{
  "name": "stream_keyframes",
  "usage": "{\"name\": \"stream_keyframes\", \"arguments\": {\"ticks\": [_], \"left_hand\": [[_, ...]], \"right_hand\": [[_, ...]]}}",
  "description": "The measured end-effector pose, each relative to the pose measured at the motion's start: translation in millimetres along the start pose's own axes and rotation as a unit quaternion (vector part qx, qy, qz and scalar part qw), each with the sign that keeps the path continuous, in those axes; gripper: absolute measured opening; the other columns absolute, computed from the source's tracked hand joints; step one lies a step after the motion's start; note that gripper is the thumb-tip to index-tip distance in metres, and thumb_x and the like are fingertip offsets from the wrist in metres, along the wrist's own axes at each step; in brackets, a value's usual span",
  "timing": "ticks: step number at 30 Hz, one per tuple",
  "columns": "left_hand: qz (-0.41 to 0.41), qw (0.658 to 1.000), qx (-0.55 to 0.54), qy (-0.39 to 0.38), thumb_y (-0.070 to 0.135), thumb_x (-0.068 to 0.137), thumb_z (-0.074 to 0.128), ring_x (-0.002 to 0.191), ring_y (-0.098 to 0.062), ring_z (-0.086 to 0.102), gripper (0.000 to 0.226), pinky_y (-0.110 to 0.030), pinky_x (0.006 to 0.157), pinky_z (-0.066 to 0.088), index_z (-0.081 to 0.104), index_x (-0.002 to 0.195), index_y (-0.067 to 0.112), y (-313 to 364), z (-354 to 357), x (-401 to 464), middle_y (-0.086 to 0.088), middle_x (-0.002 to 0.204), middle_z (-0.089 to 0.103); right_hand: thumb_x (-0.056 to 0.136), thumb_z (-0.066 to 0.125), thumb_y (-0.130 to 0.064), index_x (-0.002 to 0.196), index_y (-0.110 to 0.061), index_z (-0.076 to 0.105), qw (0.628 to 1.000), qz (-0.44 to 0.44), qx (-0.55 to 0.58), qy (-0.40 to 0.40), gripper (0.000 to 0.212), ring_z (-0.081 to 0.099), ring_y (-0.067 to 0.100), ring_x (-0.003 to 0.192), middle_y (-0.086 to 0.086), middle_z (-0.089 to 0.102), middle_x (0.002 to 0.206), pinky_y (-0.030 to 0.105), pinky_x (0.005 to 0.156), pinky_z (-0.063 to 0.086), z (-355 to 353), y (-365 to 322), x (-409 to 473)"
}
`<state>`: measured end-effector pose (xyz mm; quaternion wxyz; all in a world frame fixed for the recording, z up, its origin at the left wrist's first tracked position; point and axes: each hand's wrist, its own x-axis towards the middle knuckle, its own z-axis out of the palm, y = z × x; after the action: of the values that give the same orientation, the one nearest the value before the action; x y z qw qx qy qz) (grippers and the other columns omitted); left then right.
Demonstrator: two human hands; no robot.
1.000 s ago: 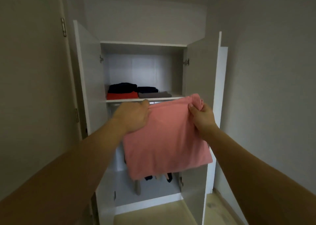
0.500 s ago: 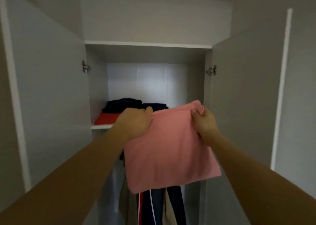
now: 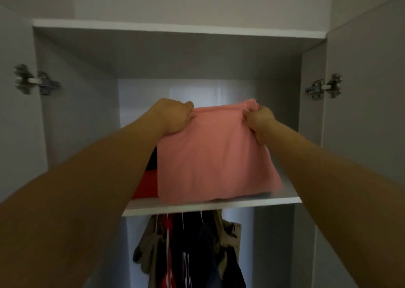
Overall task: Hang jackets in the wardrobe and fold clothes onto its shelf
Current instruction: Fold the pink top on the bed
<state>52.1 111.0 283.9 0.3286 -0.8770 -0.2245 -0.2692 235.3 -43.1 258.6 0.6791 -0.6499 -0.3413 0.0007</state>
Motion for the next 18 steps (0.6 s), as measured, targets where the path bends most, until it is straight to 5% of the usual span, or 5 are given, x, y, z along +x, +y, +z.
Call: {"name": "stream_keyframes", "arguments": {"ticks": [3,6,8,11,18], "left_hand": [[0.023,0.999,-0.015,-0.04,0.049,0.103,0.023,0.059,-0.012,0.043,0.044,-0.032,0.062,0.034,0.05,0.105,0.014,-6,54,58,0.004,0.069,0.047],[0.046,0.989,-0.045,-0.135,0.043,0.102,0.03,0.088,-0.022,0.06,0.04,-0.031,0.078,0.043,0.056,0.118,0.017,4,128,95,-0.005,0.107,0.064],[0.032,0.967,-0.099,-0.232,0.038,0.098,0.042,0.11,-0.023,0.059,0.037,-0.026,0.086,0.042,0.058,0.126,0.019,23,194,101,-0.007,0.131,0.059],[-0.039,0.909,-0.225,-0.348,0.038,0.099,0.043,0.122,-0.025,0.052,0.042,-0.031,0.104,0.04,0.056,0.134,0.018,62,291,79,-0.008,0.141,0.051],[-0.12,0.905,-0.32,-0.254,0.055,0.097,0.026,0.088,-0.018,0.052,0.038,-0.037,0.086,0.034,0.052,0.084,0.03,64,356,60,-0.001,0.109,0.062]], "right_hand": [[0.096,0.052,-0.011,0.123,0.001,0.054,0.995,0.067,-0.075,-0.014,0.03,0.054,0.023,0.081,0.014,0.056,0.102,0.023,0.067,0.042,22,33,61],[0.101,0.042,-0.015,0.099,-0.008,0.051,0.977,0.122,-0.165,-0.066,0.011,0.048,0.024,0.07,0.013,0.049,0.084,0.021,0.053,0.043,47,86,104],[0.104,0.035,-0.023,0.115,-0.003,0.052,0.952,0.127,-0.253,-0.12,0.029,0.058,0.031,0.092,0.022,0.056,0.107,0.027,0.073,0.049,65,135,126],[0.105,0.031,-0.03,0.147,-0.008,0.035,0.88,0.141,-0.417,-0.178,0.048,0.039,0.032,0.135,0.018,0.036,0.15,0.036,0.109,0.032,88,207,137],[0.1,0.038,-0.033,0.126,-0.001,0.054,0.873,0.145,-0.456,-0.096,0.044,0.054,0.034,0.116,0.021,0.056,0.128,0.036,0.094,0.043,96,261,157]]}}
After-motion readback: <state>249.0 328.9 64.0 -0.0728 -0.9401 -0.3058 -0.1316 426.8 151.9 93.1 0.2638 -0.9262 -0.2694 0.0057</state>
